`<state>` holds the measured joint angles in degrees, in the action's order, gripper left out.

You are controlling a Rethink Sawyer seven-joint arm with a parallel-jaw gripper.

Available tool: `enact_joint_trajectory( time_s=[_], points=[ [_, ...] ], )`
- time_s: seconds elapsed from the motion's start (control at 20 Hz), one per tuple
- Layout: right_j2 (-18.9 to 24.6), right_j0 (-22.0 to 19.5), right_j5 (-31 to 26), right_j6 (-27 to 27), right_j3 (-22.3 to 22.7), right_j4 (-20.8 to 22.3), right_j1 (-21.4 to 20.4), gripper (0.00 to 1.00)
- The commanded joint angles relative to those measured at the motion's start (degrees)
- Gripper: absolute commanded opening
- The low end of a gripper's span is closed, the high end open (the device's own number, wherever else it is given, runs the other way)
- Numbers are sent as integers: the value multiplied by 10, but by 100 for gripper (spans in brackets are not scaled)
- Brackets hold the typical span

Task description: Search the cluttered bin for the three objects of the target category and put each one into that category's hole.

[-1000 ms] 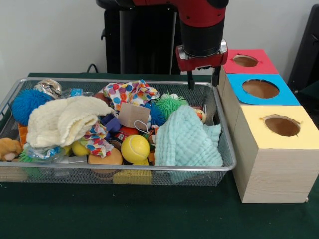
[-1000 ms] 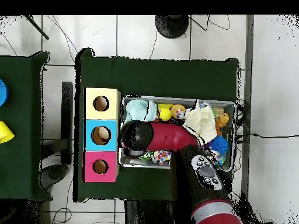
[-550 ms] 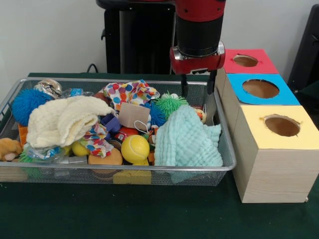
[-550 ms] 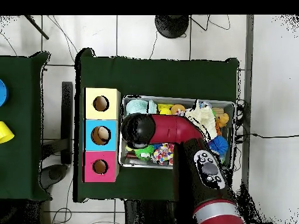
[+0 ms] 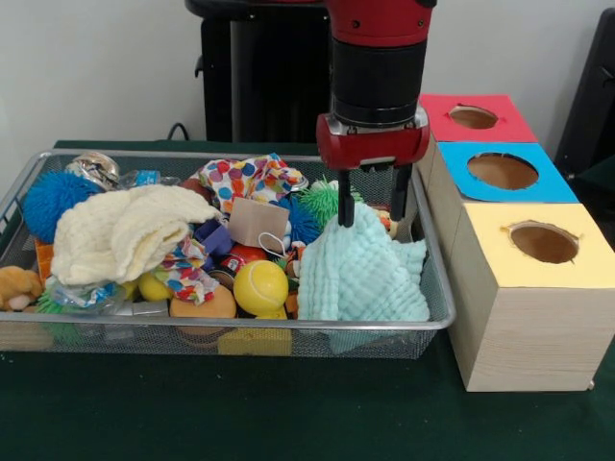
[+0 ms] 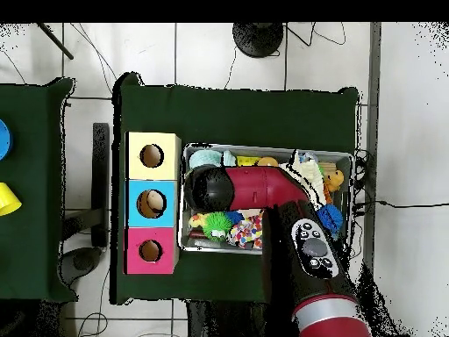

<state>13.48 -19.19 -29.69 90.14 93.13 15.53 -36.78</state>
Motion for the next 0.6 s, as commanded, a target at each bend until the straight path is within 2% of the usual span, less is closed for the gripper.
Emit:
enact_joint_trajectory(
  time_s=[0.05,0.6],
  points=[
    [47,-18,68,-27,-29,59,51,100],
    [22,3,88,-5,-47,86,71,100]
  ],
)
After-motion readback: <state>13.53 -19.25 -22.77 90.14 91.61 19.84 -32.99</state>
